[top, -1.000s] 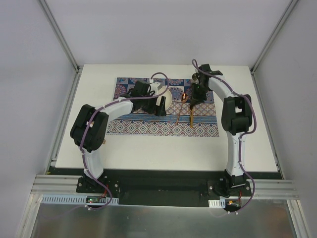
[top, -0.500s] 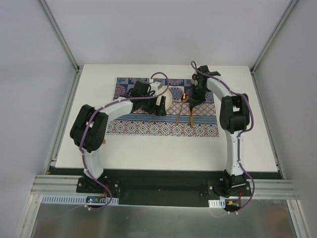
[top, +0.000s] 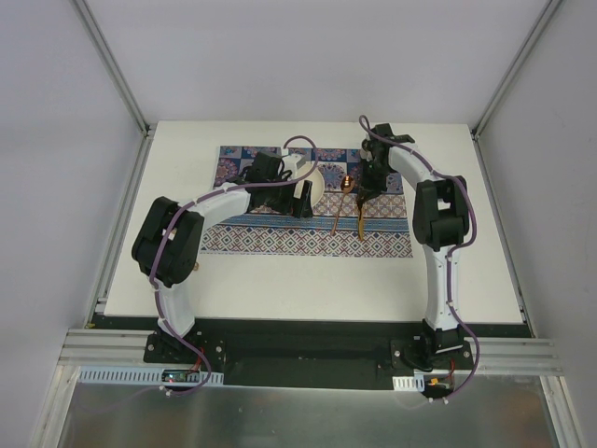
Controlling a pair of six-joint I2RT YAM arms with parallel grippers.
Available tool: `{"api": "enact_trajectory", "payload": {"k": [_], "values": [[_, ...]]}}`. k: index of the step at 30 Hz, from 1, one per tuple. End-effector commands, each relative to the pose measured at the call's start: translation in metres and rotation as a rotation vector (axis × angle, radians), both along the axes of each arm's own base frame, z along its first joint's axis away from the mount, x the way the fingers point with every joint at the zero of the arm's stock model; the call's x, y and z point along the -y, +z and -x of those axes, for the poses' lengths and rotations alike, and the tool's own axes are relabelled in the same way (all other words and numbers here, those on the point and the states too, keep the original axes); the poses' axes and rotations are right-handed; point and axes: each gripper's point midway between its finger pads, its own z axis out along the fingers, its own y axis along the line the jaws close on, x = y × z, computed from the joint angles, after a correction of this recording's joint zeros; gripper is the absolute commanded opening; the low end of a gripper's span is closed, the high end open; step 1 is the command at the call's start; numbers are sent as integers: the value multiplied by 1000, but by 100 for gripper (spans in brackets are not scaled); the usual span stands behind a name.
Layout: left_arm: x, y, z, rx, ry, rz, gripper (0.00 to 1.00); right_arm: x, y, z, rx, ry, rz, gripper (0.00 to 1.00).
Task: Set the dinner table for one person
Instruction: Place the knife on the napkin.
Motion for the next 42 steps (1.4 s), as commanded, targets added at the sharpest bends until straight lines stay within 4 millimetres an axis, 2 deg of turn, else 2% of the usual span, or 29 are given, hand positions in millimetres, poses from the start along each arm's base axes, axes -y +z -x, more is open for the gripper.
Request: {"api": "enact_trajectory", "payload": {"k": [1, 3, 6, 7, 8, 14, 16, 17, 18, 21, 23, 24, 25, 26, 27, 28, 31, 36, 42], "values": [[2, 25, -2, 73, -22, 17, 93, -5, 11, -6, 28, -4, -6, 24], [2, 26, -2, 78, -21, 16, 93, -6, 11, -7, 34, -7, -12, 25], [2, 26, -2, 77, -23, 16, 93, -8, 12, -8, 40, -5, -15, 32], [2, 28, -2, 81, -24, 16, 93, -7, 13, -10, 44, -8, -16, 44], [2, 28, -2, 83, -23, 16, 93, -7, 15, -9, 45, -7, -17, 46], [1, 30, -1, 83, -22, 18, 93, -5, 24, -11, 67, -4, -13, 47], [0, 31, -1, 88, -20, 16, 93, -1, 33, -10, 82, -4, -7, 47], [0, 32, 0, 88, -20, 16, 93, 2, 32, -5, 76, 4, 7, 47], [-1, 33, 0, 91, -19, 15, 93, 4, 44, -4, 99, 6, 7, 47], [0, 36, 0, 94, -19, 21, 93, 12, 55, 9, 113, 20, 32, 47], [1, 36, 1, 91, -20, 23, 93, 16, 58, 17, 119, 16, 44, 47], [1, 36, 2, 91, -21, 23, 93, 19, 47, 29, 88, 15, 53, 47], [1, 36, 2, 93, -21, 22, 93, 19, 55, 34, 109, 20, 44, 46], [2, 37, 2, 95, -21, 22, 93, 17, 54, 34, 128, 22, 30, 46], [2, 38, 3, 97, -23, 23, 93, 19, 40, 49, 91, 20, 34, 45], [3, 39, 3, 100, -23, 23, 93, 19, 42, 52, 102, 20, 29, 45], [4, 42, 4, 107, -26, 26, 93, 19, 25, 66, 79, 18, 33, 42], [5, 51, 6, 126, -29, 28, 93, 8, 6, 77, 57, 38, 56, 41], [3, 57, 6, 145, -27, 23, 93, -6, 0, 71, 52, 64, 83, 42]]}}
